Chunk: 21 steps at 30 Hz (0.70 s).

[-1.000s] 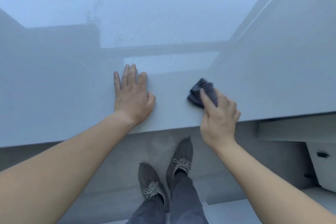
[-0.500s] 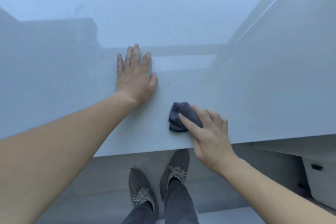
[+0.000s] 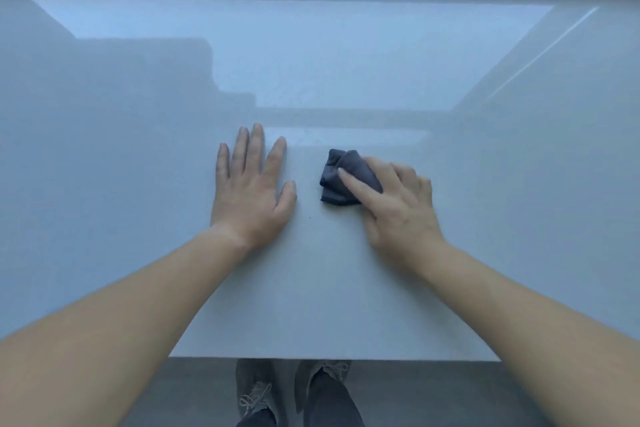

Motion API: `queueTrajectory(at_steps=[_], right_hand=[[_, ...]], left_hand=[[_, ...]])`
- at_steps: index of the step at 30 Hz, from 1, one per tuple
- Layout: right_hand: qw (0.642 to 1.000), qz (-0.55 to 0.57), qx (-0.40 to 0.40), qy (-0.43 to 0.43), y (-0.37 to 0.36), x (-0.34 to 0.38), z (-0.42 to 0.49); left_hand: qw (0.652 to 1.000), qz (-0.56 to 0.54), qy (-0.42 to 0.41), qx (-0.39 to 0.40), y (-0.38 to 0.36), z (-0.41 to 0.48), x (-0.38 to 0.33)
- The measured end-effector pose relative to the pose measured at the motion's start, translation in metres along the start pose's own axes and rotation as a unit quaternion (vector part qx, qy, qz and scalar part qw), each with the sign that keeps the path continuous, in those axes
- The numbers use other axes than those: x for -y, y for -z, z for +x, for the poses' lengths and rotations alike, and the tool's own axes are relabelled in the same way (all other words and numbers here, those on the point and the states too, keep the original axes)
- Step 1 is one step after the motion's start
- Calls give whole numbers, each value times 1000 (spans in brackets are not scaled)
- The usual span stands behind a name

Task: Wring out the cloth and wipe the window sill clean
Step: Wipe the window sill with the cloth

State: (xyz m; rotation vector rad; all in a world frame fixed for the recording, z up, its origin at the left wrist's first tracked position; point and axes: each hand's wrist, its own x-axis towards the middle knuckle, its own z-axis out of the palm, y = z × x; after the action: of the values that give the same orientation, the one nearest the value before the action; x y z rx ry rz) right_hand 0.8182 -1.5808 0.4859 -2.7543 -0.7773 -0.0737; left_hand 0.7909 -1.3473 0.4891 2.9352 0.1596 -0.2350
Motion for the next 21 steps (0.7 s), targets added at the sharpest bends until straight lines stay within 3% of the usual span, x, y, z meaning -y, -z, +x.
queueTrajectory(at_steps=[2, 5, 6, 12, 14, 18, 19, 21], right_hand=[[999, -15, -6, -39, 5, -26, 28], [980, 1, -38, -193, 3, -34, 72], [978, -1, -46, -206, 0, -25, 77], [999, 10, 22, 49, -8, -6, 66], [1000, -7, 11, -1, -5, -26, 93], [976, -14, -39, -214, -7, -34, 143], [977, -12, -41, -209, -9, -24, 145], [993, -4, -18, -117, -15, -7, 137]], left_hand=[[1000, -4, 1, 2, 1, 0, -2], [1000, -4, 1, 2, 0, 1, -3], [1000, -5, 1, -1, 0, 1, -2], [1000, -16, -1, -21, 8, 7, -3], [999, -31, -3, -39, 15, 17, -2], [997, -57, -6, -58, 26, 61, 5], [996, -57, -4, -62, 29, 77, 9], [997, -50, 4, -63, 35, 110, 17]])
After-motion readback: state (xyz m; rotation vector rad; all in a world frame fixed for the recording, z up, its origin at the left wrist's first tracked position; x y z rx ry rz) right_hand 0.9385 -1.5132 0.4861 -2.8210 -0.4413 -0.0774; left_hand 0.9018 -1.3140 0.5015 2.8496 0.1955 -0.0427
